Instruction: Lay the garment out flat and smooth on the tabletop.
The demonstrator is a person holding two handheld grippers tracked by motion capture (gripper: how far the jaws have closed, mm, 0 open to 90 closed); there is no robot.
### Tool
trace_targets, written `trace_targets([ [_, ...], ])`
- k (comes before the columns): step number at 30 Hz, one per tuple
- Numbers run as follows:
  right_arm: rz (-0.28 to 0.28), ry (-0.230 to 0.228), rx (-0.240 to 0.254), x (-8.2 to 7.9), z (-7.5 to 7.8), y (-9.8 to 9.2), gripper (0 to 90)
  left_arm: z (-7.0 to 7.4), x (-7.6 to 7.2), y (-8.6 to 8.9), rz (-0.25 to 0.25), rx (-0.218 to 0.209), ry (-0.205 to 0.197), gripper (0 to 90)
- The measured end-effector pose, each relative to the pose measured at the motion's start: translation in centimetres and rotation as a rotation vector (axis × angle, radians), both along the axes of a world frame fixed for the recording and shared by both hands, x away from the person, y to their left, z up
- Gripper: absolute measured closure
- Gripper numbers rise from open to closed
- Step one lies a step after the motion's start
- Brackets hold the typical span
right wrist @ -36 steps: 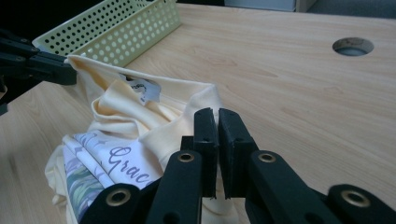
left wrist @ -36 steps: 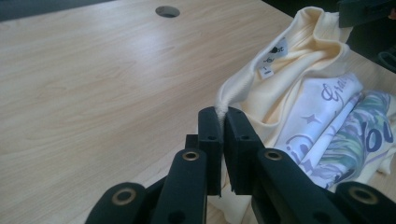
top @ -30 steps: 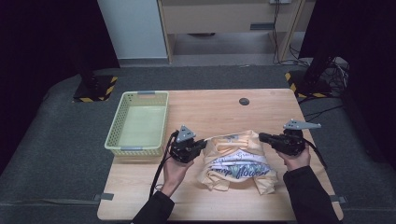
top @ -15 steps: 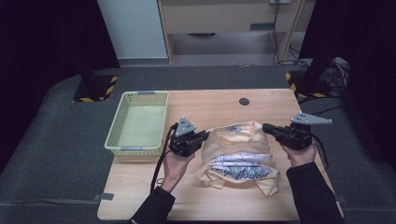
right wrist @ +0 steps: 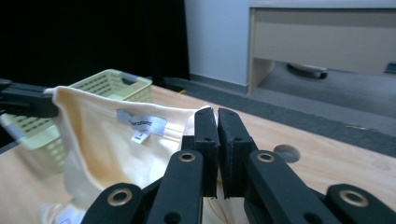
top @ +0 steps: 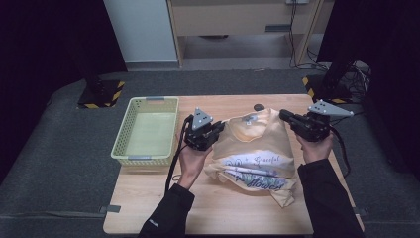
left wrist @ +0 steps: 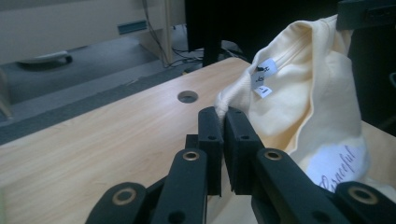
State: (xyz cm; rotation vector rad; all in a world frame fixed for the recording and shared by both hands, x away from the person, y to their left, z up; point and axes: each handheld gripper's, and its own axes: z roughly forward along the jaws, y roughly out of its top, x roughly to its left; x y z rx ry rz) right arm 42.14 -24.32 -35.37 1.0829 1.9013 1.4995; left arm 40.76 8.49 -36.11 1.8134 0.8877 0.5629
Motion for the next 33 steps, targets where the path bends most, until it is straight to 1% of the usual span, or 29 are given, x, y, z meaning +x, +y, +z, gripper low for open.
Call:
trace_targets([
  [1,-0.017,-0.002,-0.003,0.5,-0.1,0.2,87.3,0.0,0.6,-0.1,0.013,0.005,0.000,86.0],
  [2,-0.039,-0.003,-0.011,1.1,-0.1,0.4,87.2,0.0,0.9,-0.2,0.022,0.000,0.001,85.9],
  [3,-0.052,-0.004,-0.017,1.6,-0.2,0.5,87.1,-0.1,1.5,-0.2,0.036,-0.010,0.001,85.7],
  [4,-0.077,-0.003,-0.025,2.3,-0.3,0.7,86.9,-0.3,2.1,-0.3,0.055,-0.012,-0.003,85.0],
  [5,-0.091,0.000,-0.035,3.0,-0.4,0.9,86.4,-0.5,2.7,-0.3,0.081,-0.030,-0.006,81.0],
  [6,-0.104,0.014,-0.048,3.7,-0.6,1.0,84.5,-0.6,3.1,-0.3,0.101,-0.045,-0.005,70.6],
  [7,-0.113,0.029,-0.057,4.3,-0.8,1.0,78.0,-0.9,3.8,-0.2,0.119,-0.058,0.010,62.7],
  [8,-0.140,0.040,-0.068,5.1,-1.2,1.1,65.9,-1.0,4.2,0.0,0.126,-0.062,0.020,61.7],
  [9,-0.164,0.038,-0.077,5.4,-1.4,1.1,58.0,-1.2,4.5,0.1,0.145,-0.068,0.027,57.4],
  [10,-0.186,0.043,-0.082,5.7,-1.7,1.0,51.5,-1.3,4.7,0.3,0.173,-0.060,0.031,50.4],
  [11,-0.213,0.036,-0.084,5.8,-2.0,0.9,44.6,-1.3,4.8,0.5,0.177,-0.052,0.033,48.3],
  [13,-0.230,0.017,-0.087,5.6,-2.3,0.6,37.4,-1.4,4.7,0.8,0.186,-0.051,0.030,45.5],
  [17,-0.238,0.006,-0.090,4.7,-2.6,0.1,24.6,-1.5,4.0,1.7,0.190,-0.049,0.036,39.7],
  [18,-0.241,0.005,-0.087,4.3,-2.7,0.0,22.1,-1.4,3.7,1.9,0.186,-0.044,0.036,38.5],
  [19,-0.237,0.008,-0.082,4.0,-2.7,-0.2,19.9,-1.4,3.4,2.1,0.181,-0.038,0.029,37.9],
  [21,-0.235,0.012,-0.074,3.2,-2.7,-0.4,15.8,-1.3,2.8,2.4,0.168,-0.039,0.032,37.0],
  [25,-0.228,0.023,-0.065,1.8,-2.5,-0.9,12.8,-1.0,1.7,2.9,0.153,-0.028,0.029,35.7],
  [26,-0.222,0.028,-0.067,1.3,-2.5,-1.1,12.3,-1.0,1.1,3.1,0.147,-0.023,0.026,35.6],
  [33,-0.204,0.047,-0.086,-0.9,-2.9,-1.4,10.1,-1.3,-1.1,3.9,0.128,0.022,0.036,36.2],
])
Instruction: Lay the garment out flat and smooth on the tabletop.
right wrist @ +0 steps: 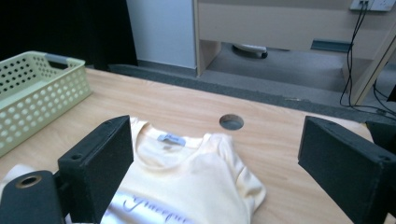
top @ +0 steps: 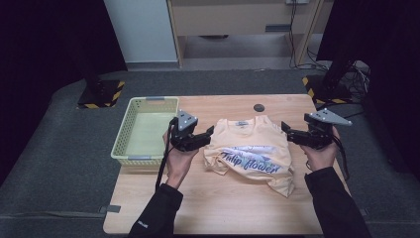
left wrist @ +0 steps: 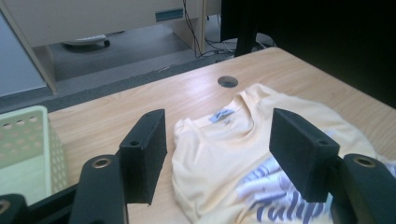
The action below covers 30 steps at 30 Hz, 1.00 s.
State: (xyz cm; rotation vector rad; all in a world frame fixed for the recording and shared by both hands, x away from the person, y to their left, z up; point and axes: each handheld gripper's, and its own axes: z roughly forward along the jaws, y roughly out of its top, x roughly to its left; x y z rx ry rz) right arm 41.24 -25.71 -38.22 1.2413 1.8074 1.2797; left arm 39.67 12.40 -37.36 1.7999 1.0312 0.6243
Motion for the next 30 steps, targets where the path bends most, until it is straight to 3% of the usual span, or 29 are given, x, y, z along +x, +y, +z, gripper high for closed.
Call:
trace_targets([
  [5,0.020,0.020,-0.015,-1.5,-0.7,0.1,10.1,-0.6,-1.5,0.7,-0.004,0.014,0.018,35.0],
  [8,0.040,0.041,-0.029,-2.4,-1.3,0.2,10.9,-1.2,-2.3,1.1,-0.008,0.006,0.049,34.3],
  [16,0.064,0.083,-0.066,-4.4,-3.8,0.1,12.3,-2.9,-3.7,1.6,-0.003,0.036,0.085,31.7],
  [30,0.046,0.169,-0.058,-7.3,-7.5,-2.6,14.1,-6.6,-5.1,0.3,-0.015,0.063,0.136,27.4],
])
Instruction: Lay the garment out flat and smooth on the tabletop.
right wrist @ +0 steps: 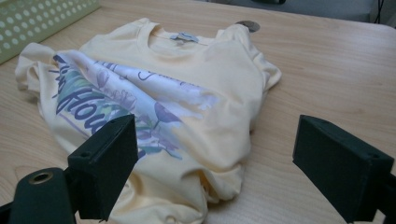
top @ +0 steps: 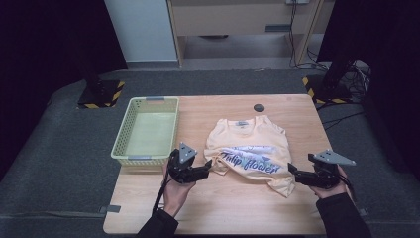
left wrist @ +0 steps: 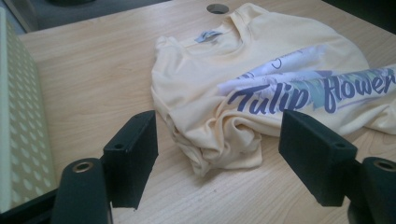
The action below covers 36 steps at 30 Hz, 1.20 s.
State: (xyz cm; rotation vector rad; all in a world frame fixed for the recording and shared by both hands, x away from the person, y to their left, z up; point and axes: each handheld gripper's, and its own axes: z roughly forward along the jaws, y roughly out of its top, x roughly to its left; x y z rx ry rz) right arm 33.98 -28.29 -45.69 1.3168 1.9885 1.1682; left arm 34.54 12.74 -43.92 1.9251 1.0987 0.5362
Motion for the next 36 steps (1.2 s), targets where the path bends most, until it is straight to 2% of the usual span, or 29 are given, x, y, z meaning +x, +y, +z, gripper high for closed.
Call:
trace_targets([
  [5,0.008,0.013,-0.016,-0.7,-0.6,0.0,14.3,-1.5,-0.2,-0.3,-0.001,0.014,0.034,25.8],
  [13,0.038,0.055,-0.043,-1.5,-1.8,0.4,16.0,-2.8,-0.6,-0.8,0.006,0.019,0.026,25.4],
  [20,0.061,0.090,-0.077,-1.5,-2.8,0.9,18.3,-4.5,-0.6,-2.0,-0.009,0.043,0.060,25.8],
  [24,0.057,0.120,-0.076,-1.4,-3.4,0.8,19.4,-5.3,-0.6,-2.7,-0.018,0.060,0.074,26.4],
  [36,0.082,0.182,-0.088,-1.3,-4.1,1.1,26.7,-7.1,-0.3,-5.5,-0.054,0.125,0.067,34.6],
])
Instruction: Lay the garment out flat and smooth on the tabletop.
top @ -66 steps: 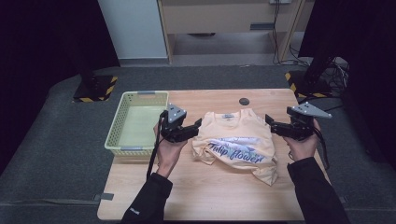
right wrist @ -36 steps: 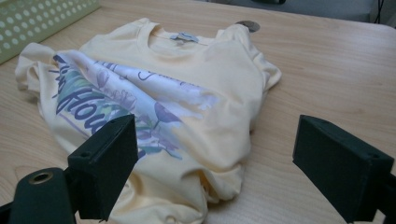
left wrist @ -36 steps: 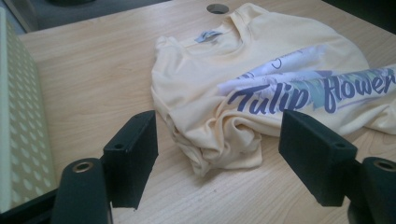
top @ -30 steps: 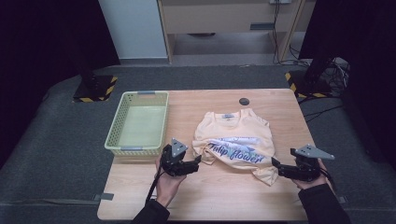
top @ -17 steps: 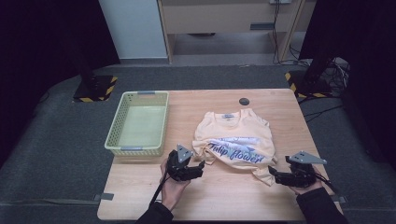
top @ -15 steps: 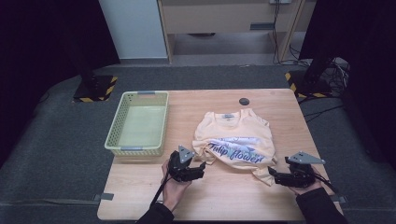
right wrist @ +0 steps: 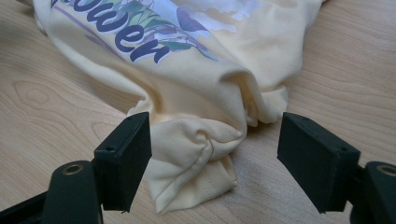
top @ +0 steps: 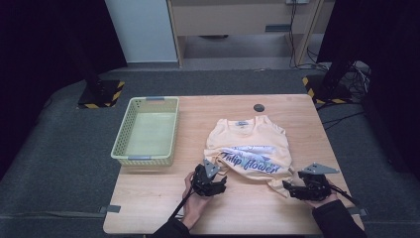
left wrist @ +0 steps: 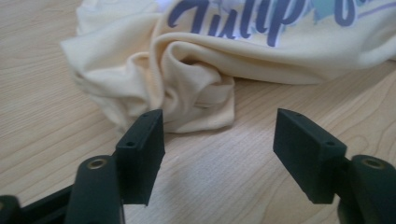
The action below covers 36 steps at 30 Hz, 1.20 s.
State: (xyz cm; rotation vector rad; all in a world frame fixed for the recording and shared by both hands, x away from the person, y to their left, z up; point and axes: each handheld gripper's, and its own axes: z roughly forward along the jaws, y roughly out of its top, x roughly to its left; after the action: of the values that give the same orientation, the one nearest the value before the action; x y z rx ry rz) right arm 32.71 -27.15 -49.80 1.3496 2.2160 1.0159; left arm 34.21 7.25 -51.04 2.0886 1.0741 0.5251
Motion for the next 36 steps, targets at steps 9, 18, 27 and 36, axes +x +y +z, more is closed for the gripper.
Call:
trace_targets([
  [9,0.022,0.041,-0.027,0.2,-0.7,0.6,31.8,-0.9,1.1,-0.7,-0.003,-0.020,0.046,43.8],
  [18,0.034,0.080,-0.053,0.5,-1.4,1.1,38.8,-1.7,1.8,-1.3,0.004,0.022,0.044,53.4],
  [27,0.044,0.098,-0.064,0.8,-1.7,1.3,52.0,-1.7,2.1,-1.3,0.009,0.044,0.028,71.5],
  [36,0.055,0.113,-0.061,0.9,-1.8,1.5,65.8,-1.7,2.2,-1.4,-0.012,0.094,0.005,87.5],
])
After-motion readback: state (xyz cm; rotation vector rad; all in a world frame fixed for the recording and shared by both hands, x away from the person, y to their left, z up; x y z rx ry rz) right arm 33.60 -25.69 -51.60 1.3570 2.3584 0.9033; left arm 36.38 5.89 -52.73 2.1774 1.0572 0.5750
